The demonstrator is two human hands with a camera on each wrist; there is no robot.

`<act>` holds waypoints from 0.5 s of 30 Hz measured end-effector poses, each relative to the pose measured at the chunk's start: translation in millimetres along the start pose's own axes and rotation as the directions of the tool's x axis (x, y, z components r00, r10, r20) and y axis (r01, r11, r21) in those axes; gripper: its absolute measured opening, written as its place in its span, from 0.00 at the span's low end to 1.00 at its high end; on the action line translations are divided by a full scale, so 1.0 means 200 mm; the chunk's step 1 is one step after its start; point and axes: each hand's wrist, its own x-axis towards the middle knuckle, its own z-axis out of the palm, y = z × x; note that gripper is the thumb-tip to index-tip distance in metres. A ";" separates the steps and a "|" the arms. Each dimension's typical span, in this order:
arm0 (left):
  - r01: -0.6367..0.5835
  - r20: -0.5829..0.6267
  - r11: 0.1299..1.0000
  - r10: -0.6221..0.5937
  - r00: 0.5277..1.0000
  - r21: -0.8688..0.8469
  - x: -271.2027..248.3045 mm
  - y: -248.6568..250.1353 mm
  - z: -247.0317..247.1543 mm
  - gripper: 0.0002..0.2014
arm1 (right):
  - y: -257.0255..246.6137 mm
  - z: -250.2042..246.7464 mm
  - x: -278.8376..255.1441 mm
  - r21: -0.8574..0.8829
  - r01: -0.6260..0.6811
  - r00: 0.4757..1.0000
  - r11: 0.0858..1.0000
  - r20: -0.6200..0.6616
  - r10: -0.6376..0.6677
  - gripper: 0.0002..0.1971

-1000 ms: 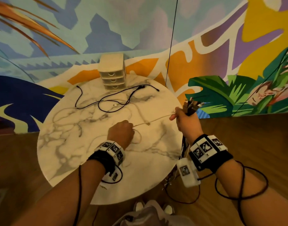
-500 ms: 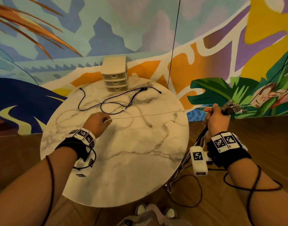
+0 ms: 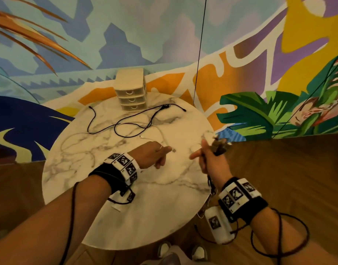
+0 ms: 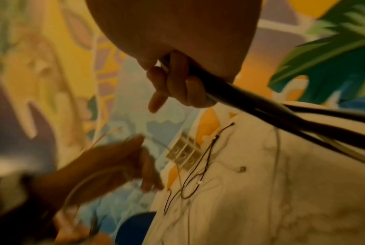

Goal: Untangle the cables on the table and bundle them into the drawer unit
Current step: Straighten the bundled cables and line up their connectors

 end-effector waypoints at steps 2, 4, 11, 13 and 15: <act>-0.002 0.069 0.996 -0.004 0.998 0.090 0.01 0.07 0.03 0.30 | -0.02 0.08 -0.04 -0.080 0.022 0.995 0.997 0.104 -0.014 0.25; -0.008 0.129 0.982 -0.017 0.992 0.187 0.01 0.14 0.06 0.27 | -0.05 0.13 -0.03 -0.150 0.036 0.987 0.988 0.158 -0.012 0.22; -0.157 0.242 0.921 0.071 0.968 0.356 0.00 0.18 0.11 0.08 | -0.05 0.13 0.04 -0.241 -0.016 0.989 0.970 0.137 0.051 0.14; -0.195 0.203 0.939 0.140 0.969 0.283 -0.02 0.11 0.07 0.15 | -0.03 0.11 0.06 -0.150 -0.035 0.998 0.988 0.038 0.041 0.16; -0.156 0.105 0.983 0.146 0.984 0.096 -0.03 0.03 0.00 0.19 | -0.02 0.06 0.08 -0.089 -0.022 0.999 0.996 -0.029 0.019 0.18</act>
